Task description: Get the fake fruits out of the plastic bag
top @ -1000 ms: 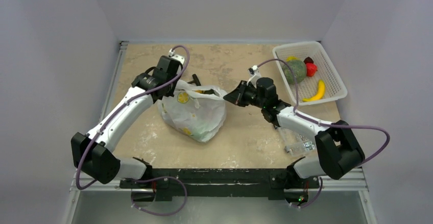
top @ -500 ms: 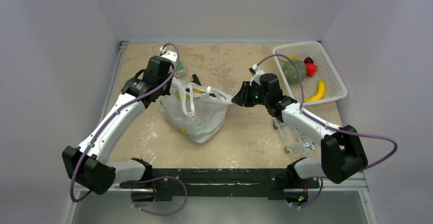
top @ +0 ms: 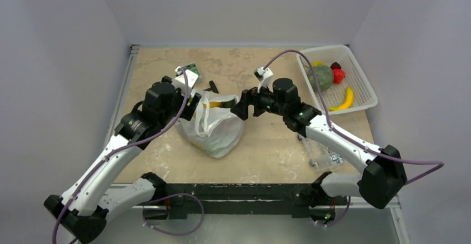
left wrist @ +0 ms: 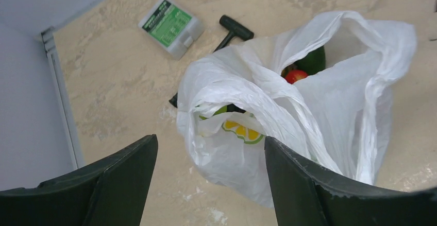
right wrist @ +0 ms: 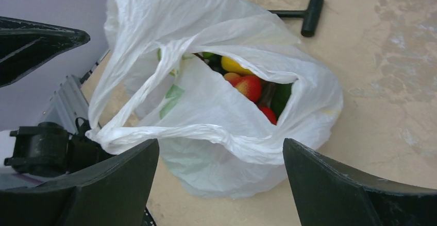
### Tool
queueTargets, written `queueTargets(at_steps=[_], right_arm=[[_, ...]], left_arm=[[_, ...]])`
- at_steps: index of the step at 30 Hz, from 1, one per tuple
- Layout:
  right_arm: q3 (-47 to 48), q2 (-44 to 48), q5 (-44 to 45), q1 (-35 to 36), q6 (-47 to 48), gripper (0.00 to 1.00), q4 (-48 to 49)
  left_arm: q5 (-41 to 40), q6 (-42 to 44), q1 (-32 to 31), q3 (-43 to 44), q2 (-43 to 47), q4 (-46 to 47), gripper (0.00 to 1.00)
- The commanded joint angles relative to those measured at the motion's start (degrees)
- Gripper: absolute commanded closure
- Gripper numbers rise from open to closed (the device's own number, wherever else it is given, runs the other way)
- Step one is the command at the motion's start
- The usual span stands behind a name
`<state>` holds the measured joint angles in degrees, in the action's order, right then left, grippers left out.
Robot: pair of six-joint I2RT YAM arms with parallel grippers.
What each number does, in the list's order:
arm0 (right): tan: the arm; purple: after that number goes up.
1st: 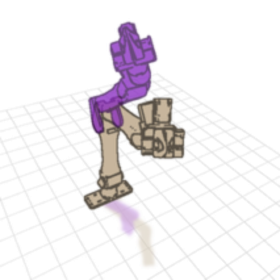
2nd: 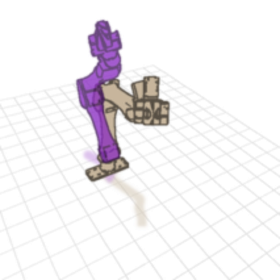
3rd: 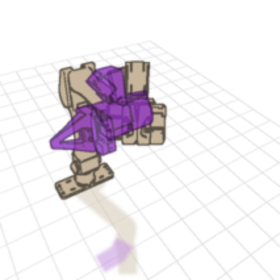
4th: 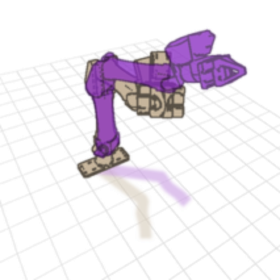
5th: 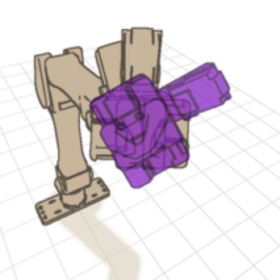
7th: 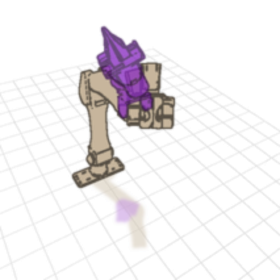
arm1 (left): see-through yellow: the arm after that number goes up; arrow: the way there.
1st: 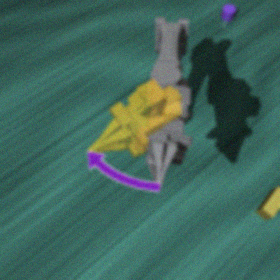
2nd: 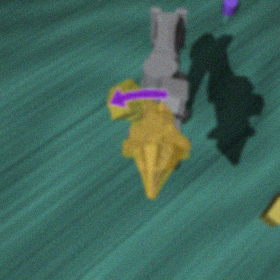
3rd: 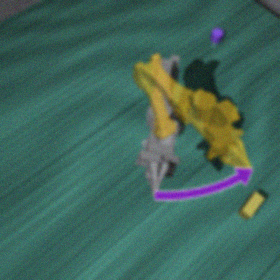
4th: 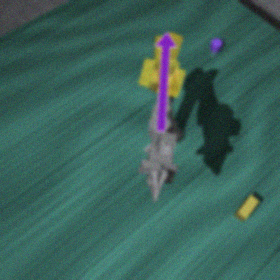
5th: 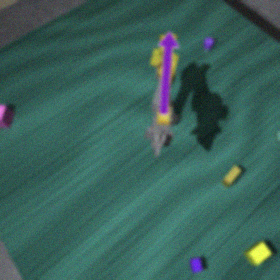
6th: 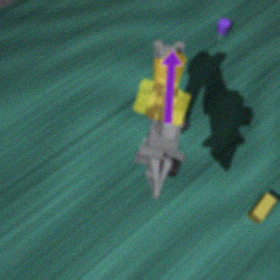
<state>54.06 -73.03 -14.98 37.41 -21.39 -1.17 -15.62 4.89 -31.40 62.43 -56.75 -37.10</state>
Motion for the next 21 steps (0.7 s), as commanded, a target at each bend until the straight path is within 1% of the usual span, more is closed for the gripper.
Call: queueTargets(at_steps=[1,3,4,6,7,9,11,13,17,19,21], right_arm=[[-0.96,2.74,-6.17,1.53,3.26,0.07,8.52],[-2.00,3.93,-5.17,4.16,3.21,0.04,10.74],[-2.09,4.03,-3.86,5.31,1.22,0.04,11.11],[-1.80,3.03,-0.04,6.54,-9.37,0.04,9.34],[-2.49,2.32,0.23,6.76,-16.32,0.04,8.97],[-6.15,1.41,-0.57,8.91,-28.64,0.06,12.88],[-9.50,0.55,1.49,11.78,-36.83,0.07,18.03],[-10.13,-0.70,6.26,14.11,-40.23,0.08,19.36],[-11.76,-4.13,7.56,14.54,-47.71,0.14,25.75],[-11.14,-5.92,7.35,14.62,-50.21,0.17,26.28],[-10.42,-6.93,7.80,14.69,-51.90,0.17,25.66]], left_arm=[[5.09,6.26,-1.93,-3.35,6.89,7.77,0.25],[7.59,6.54,-2.44,-3.10,7.26,7.14,0.31],[8.78,6.09,-2.49,-2.84,7.11,6.92,0.33],[9.54,4.78,-2.46,-2.01,6.43,6.42,0.33],[9.10,4.15,-2.45,-1.30,5.90,5.94,0.32],[7.66,2.97,-2.47,-0.10,5.31,5.33,0.30],[5.74,2.09,-2.47,-0.29,5.58,6.14,0.29],[4.04,1.76,-2.53,-0.95,6.31,7.33,0.29],[1.37,1.51,-2.65,-2.79,8.46,9.54,0.29],[0.60,2.03,-2.96,-3.42,8.84,10.29,0.29],[-0.02,2.51,-3.00,-3.46,8.24,10.23,0.29]])
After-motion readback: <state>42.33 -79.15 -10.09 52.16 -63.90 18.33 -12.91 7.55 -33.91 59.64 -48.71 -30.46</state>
